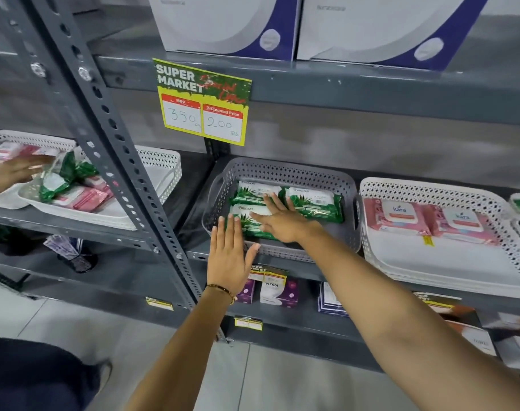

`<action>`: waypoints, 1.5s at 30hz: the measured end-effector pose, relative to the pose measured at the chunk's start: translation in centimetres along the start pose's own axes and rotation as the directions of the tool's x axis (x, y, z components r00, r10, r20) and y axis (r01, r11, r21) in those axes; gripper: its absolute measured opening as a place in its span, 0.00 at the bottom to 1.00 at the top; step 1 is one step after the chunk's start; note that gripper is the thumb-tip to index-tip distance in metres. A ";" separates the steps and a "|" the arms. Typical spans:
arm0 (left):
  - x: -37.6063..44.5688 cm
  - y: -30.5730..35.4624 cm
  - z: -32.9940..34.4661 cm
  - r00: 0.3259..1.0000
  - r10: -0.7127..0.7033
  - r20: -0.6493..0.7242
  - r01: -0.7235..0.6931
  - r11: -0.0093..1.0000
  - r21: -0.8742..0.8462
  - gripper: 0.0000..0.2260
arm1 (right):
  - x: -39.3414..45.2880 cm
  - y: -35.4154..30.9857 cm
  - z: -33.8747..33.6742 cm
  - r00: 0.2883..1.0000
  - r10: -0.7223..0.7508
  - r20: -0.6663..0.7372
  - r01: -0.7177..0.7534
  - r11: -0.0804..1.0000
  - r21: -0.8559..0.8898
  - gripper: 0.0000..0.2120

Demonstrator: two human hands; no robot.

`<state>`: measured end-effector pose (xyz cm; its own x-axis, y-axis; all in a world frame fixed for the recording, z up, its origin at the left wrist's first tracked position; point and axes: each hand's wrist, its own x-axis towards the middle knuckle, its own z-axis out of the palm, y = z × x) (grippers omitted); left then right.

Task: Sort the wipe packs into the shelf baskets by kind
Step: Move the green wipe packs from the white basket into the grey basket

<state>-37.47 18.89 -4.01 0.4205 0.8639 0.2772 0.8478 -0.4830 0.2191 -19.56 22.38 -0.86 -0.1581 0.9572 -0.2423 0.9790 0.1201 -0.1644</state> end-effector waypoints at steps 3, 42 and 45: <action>-0.1 0.7 0.0 1.000 -0.018 -0.009 0.018 1.000 -0.014 0.35 | -1.5 0.2 -0.1 0.992 0.018 -0.126 -0.002 0.992 0.126 0.24; -1.4 41.9 8.6 0.945 0.301 0.132 -0.304 0.953 0.005 0.28 | -34.0 38.8 0.2 0.441 0.852 -0.282 -0.735 0.523 0.431 0.33; -1.5 42.2 8.5 0.948 0.289 0.130 -0.292 0.957 0.002 0.29 | -33.7 38.9 0.0 0.420 0.863 -0.283 -0.740 0.506 0.444 0.36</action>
<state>0.40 -1.52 -3.12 0.6859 0.6984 0.2044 0.6888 -0.7137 0.1272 23.84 -5.18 0.89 0.8144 0.5797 0.0269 0.5549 -0.7642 -0.3288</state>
